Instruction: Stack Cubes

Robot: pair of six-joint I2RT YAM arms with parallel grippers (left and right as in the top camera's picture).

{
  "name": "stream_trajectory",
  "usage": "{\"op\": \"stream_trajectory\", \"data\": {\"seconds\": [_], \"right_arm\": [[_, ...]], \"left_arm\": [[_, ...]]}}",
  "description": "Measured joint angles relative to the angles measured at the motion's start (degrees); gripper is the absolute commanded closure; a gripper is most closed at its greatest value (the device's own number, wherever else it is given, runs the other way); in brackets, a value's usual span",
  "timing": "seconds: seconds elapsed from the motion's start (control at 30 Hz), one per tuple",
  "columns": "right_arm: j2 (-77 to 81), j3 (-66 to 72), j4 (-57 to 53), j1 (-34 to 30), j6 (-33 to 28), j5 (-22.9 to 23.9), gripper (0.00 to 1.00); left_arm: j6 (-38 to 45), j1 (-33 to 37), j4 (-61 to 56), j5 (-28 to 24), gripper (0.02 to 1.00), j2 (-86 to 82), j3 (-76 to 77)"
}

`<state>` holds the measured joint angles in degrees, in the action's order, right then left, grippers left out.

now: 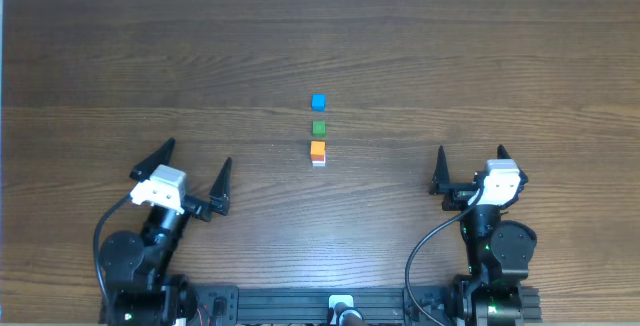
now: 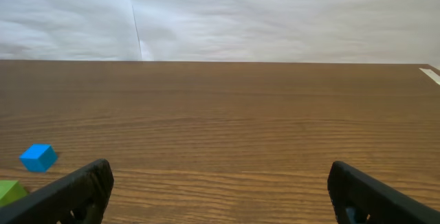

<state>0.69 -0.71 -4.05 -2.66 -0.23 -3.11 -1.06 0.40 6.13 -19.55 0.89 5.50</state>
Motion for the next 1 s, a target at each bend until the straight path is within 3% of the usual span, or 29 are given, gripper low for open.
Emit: {"op": "stream_trajectory", "data": {"seconds": [0.33, 1.0], "right_arm": [[0.0, 0.0, 0.0, 0.0, 0.02, 0.0, 0.007], [0.0, 0.0, 0.0, 0.0, 0.0, 0.02, 0.007]], "left_arm": [[0.02, -0.02, -5.18, 0.0, 0.018, -0.09, -3.61], [-0.02, -0.02, -3.58, 0.0, 0.018, -0.11, -4.87]]}}
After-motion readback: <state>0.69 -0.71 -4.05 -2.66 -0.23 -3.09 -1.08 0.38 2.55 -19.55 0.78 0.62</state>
